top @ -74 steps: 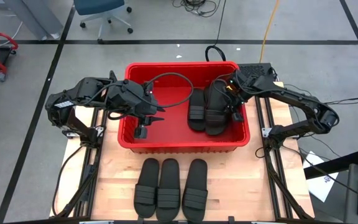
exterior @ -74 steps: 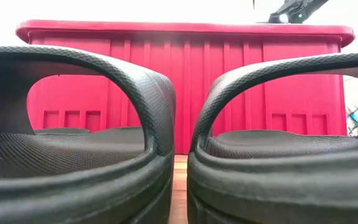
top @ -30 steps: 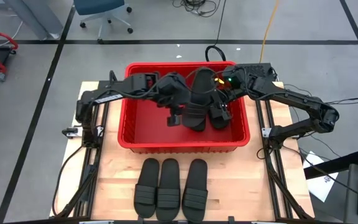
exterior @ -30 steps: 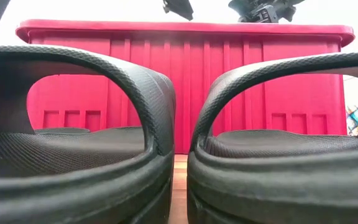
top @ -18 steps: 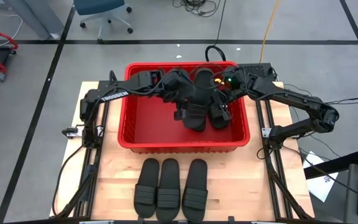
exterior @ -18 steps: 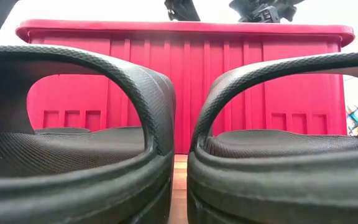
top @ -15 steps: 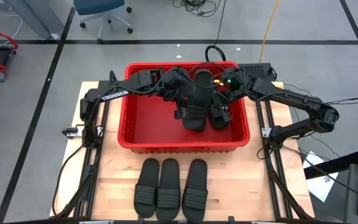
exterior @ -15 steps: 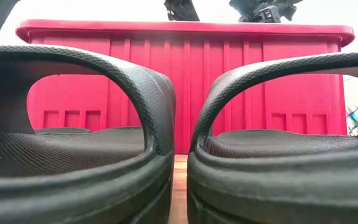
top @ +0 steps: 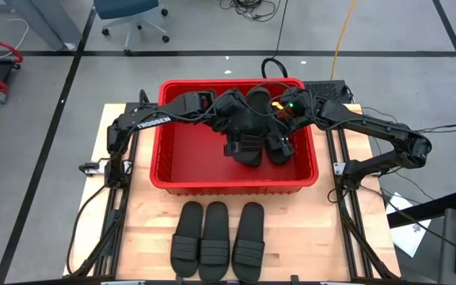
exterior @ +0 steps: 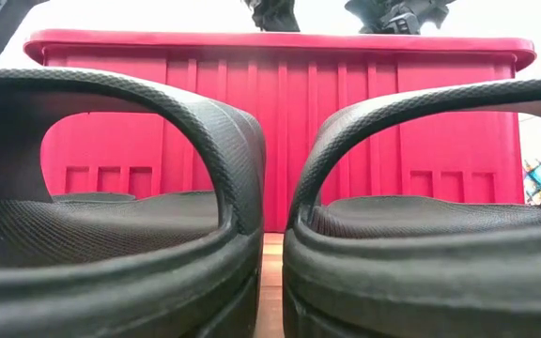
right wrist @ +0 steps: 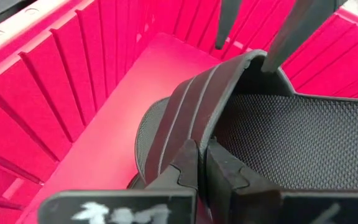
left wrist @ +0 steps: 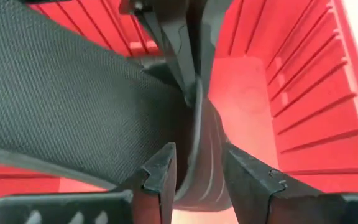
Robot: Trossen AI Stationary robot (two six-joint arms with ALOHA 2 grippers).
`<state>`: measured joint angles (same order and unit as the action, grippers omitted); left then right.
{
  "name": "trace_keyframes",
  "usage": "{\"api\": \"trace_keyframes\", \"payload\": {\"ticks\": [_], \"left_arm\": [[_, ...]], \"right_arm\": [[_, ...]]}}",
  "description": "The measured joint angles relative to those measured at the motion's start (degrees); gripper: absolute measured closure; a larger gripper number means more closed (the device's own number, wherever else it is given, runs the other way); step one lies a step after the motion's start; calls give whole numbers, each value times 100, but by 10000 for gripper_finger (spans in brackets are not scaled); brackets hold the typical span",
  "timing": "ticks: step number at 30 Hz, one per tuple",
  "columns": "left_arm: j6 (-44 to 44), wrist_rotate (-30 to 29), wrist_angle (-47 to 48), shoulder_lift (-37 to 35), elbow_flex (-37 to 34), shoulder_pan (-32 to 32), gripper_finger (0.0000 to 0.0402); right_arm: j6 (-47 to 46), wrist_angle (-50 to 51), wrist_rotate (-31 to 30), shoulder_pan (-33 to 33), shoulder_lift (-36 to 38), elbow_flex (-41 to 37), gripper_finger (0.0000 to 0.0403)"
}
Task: Pick and place slides into bin
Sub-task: Put the black slide into the red bin
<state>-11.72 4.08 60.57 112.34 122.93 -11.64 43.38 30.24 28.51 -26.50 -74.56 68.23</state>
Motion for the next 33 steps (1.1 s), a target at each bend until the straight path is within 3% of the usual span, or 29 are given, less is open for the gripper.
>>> {"api": "trace_keyframes", "payload": {"ticks": [28,33], "left_arm": [[-170,-113,221,171,-17,-24,277],[-305,-112,226,165,-17,-24,311]], "right_arm": [[105,-140,4,0,0,-4,402],[105,-131,0,-1,0,-4,402]]}}
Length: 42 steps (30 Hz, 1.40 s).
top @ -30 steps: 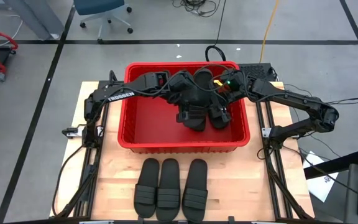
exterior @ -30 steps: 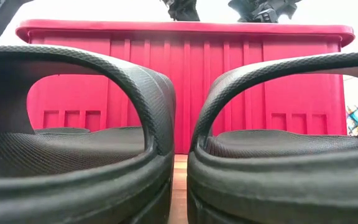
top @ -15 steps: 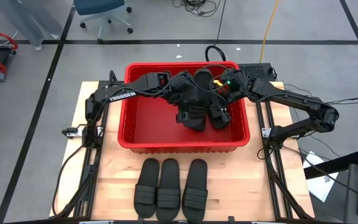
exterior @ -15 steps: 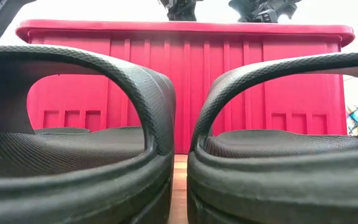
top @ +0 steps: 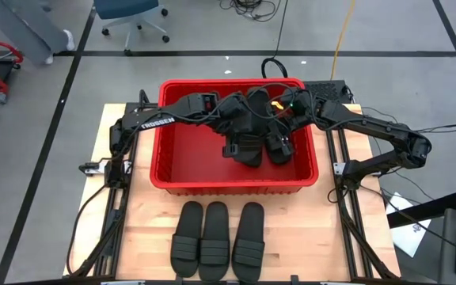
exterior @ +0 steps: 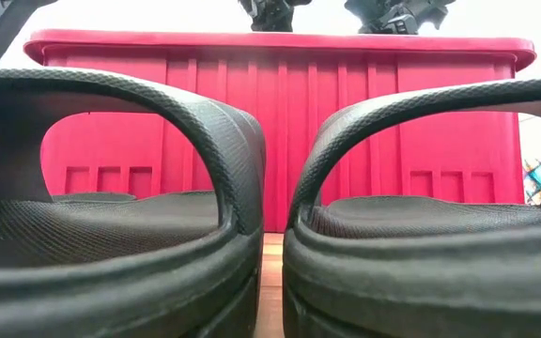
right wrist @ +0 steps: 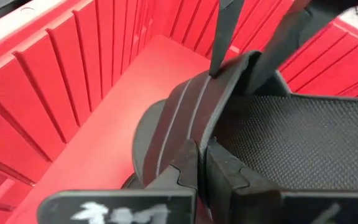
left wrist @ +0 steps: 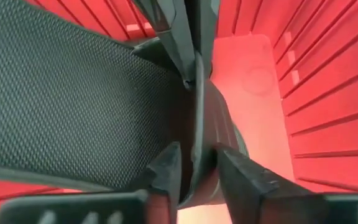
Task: Pick and place slides into bin
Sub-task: Put the black slide into the red bin
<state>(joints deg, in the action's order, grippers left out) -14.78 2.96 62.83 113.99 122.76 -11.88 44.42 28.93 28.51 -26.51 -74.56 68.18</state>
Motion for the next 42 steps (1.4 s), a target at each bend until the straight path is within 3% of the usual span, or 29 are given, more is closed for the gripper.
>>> {"api": "trace_keyframes", "payload": {"ticks": [4,6,14,29,42], "left_arm": [[-129,30,33,0,0,5,379],[-167,44,33,0,0,7,391],[-276,18,84,-2,0,0,397],[-301,5,836,-421,-9,-441,400],[-424,629,1503,-643,-7,-1090,401]], "right_arm": [[2,0,-15,1,0,0,402],[7,-4,-25,-2,0,0,401],[7,-82,-251,1,0,0,387],[-566,-70,-286,3,381,2,252],[-954,351,-293,5,1331,7,246]]}}
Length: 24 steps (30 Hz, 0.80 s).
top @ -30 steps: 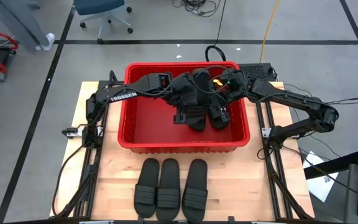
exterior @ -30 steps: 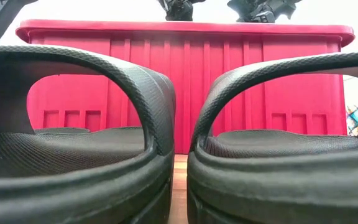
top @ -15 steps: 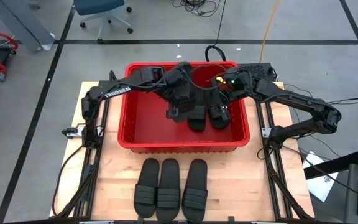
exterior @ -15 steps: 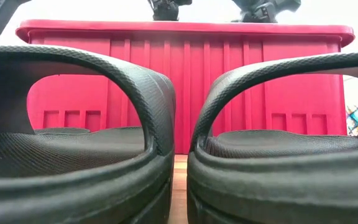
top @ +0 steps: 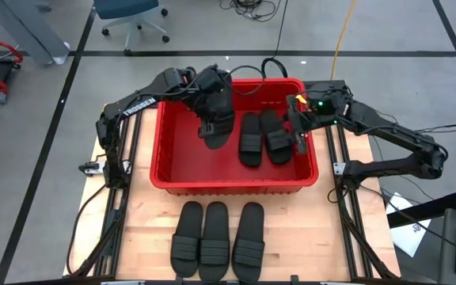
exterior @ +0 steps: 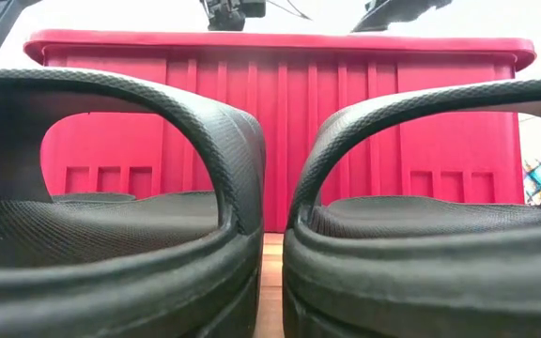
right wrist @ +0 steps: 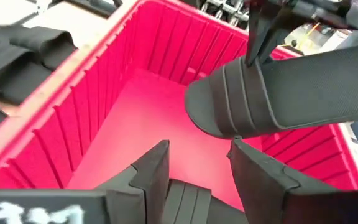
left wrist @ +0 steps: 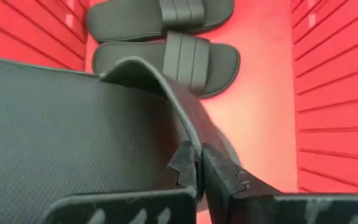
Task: Pick and place slides into bin
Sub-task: Put the black slide into the red bin
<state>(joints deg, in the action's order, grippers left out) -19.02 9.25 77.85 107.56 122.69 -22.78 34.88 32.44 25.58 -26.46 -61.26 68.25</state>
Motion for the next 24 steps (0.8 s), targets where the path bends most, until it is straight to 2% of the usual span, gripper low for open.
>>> {"api": "trace_keyframes", "payload": {"ticks": [4,7,12,24], "left_arm": [[-153,398,-51,20,0,-93,401],[-152,486,-69,14,-93,-112,401],[-26,536,-145,17,-654,-104,401],[-40,886,-1455,18,-1982,-86,401]], "right_arm": [[-193,41,0,0,292,0,246],[-294,47,0,0,474,0,249],[-294,49,0,0,706,0,248],[-445,89,-2,0,839,0,248]]}}
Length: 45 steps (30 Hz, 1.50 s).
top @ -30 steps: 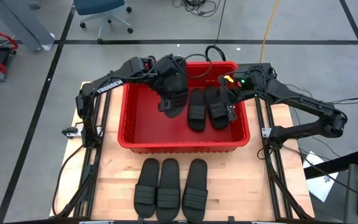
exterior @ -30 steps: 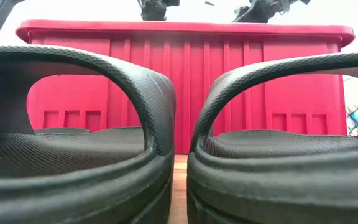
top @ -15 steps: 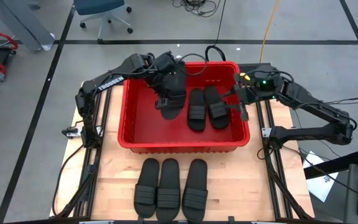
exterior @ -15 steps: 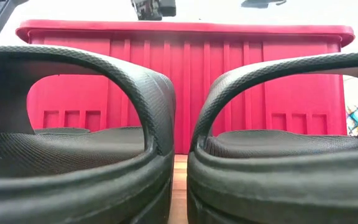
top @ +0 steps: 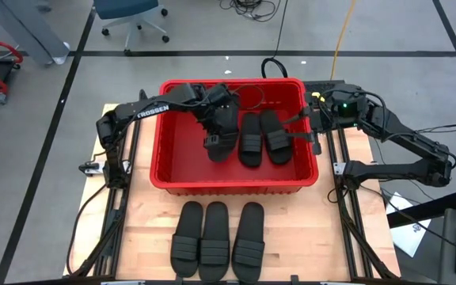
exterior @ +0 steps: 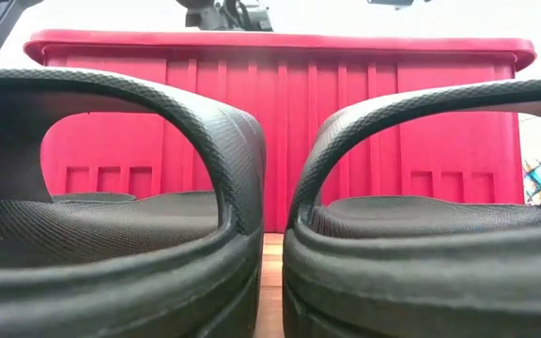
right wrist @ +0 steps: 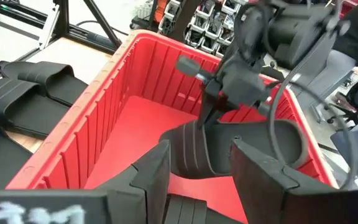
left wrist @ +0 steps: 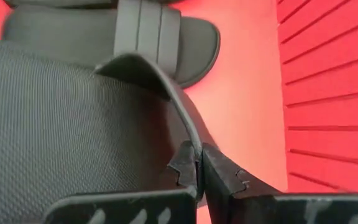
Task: Pick and place slides into bin
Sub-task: Put the black slide into the red bin
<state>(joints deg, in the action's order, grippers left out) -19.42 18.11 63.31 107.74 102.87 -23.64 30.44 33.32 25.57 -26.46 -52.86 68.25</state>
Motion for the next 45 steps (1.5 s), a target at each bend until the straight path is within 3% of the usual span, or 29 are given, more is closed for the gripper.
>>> {"api": "trace_keyframes", "payload": {"ticks": [12,30,45], "left_arm": [[-144,11,-1126,-11,-1017,-80,401],[-173,-252,-2061,-22,-1576,-282,401],[-170,-809,-2244,-7,-1580,-166,337]], "right_arm": [[0,-4,0,0,-2,0,251],[0,-7,0,0,-4,0,248],[-2,-7,-3,-2,-6,-2,248]]}}
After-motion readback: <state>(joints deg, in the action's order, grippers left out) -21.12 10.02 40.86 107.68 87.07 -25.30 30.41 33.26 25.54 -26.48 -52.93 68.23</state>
